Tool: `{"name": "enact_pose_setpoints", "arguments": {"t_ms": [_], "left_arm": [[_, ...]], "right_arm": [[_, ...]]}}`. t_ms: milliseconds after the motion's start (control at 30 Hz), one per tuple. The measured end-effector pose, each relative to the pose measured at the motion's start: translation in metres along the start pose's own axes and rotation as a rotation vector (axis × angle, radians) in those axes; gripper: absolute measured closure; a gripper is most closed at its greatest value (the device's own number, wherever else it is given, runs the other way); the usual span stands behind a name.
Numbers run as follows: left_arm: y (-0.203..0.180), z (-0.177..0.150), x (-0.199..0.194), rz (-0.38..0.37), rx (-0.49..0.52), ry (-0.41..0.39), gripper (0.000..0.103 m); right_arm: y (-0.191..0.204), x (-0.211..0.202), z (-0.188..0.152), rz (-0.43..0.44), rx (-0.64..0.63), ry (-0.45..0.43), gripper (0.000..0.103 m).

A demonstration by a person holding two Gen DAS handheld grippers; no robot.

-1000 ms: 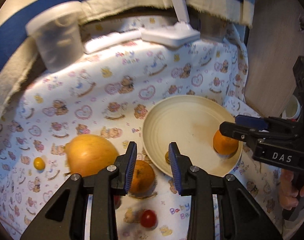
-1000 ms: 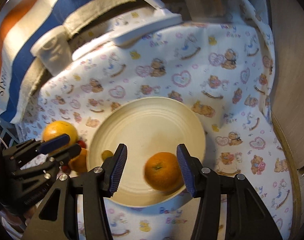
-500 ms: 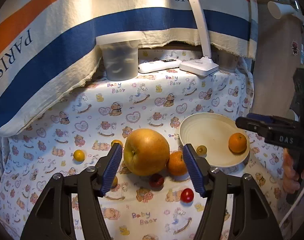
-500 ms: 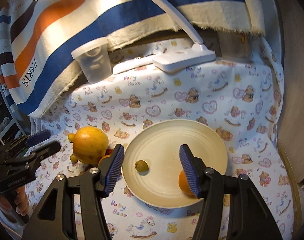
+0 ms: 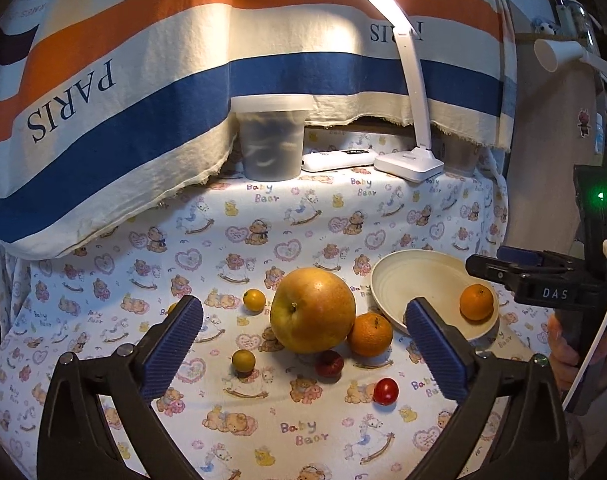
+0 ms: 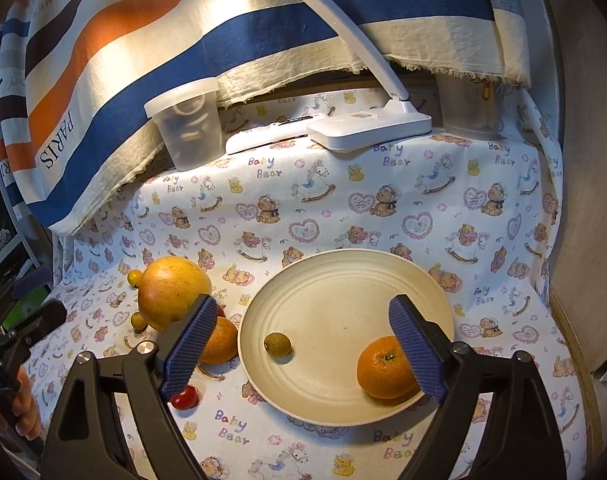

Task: Organize fruits
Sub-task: 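Open the left tool to release the brown fruit onto the plate, then move the right tool toward a red cherry tomato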

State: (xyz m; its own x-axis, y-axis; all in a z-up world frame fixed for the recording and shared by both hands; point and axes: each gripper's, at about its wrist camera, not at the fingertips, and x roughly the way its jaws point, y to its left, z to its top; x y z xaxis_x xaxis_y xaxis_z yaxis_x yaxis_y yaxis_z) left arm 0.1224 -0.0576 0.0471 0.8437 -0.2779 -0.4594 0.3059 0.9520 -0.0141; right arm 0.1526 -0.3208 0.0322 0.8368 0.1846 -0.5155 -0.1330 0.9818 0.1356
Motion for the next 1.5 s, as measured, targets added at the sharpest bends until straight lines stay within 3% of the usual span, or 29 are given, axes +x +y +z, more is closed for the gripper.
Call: {"name": "enact_pose_setpoints", "arguments": {"t_ms": [367,533,633,833,1100,1300,1500], "left_arm": [[0.017,-0.01,0.006,0.04,-0.068,-0.025,0.001],[0.021,-0.015,-0.002,0.049,-0.081,-0.106,0.0],[0.021,-0.015,-0.001,0.05,-0.074,-0.092,0.0],[0.023,-0.019,0.004,0.067,-0.078,-0.084,0.0],[0.038,-0.028,0.009,0.107,-0.197,-0.076,0.0],[0.031,-0.031,0.013,0.128,-0.136,-0.06,0.0],[0.022,-0.032,0.023,0.107,-0.076,0.012,0.0]], "right_arm": [[0.012,0.0,-0.004,-0.043,-0.06,-0.025,0.013],[0.016,-0.004,-0.011,-0.066,-0.079,-0.071,0.012],[0.019,-0.008,-0.014,-0.081,-0.085,-0.117,0.001],[0.026,-0.012,-0.015,-0.084,-0.107,-0.145,0.0],[0.026,-0.011,-0.02,-0.069,-0.054,-0.128,0.003],[0.032,-0.004,-0.025,-0.128,-0.087,-0.101,0.008],[0.04,0.001,-0.028,-0.1,-0.141,-0.061,0.009]]}}
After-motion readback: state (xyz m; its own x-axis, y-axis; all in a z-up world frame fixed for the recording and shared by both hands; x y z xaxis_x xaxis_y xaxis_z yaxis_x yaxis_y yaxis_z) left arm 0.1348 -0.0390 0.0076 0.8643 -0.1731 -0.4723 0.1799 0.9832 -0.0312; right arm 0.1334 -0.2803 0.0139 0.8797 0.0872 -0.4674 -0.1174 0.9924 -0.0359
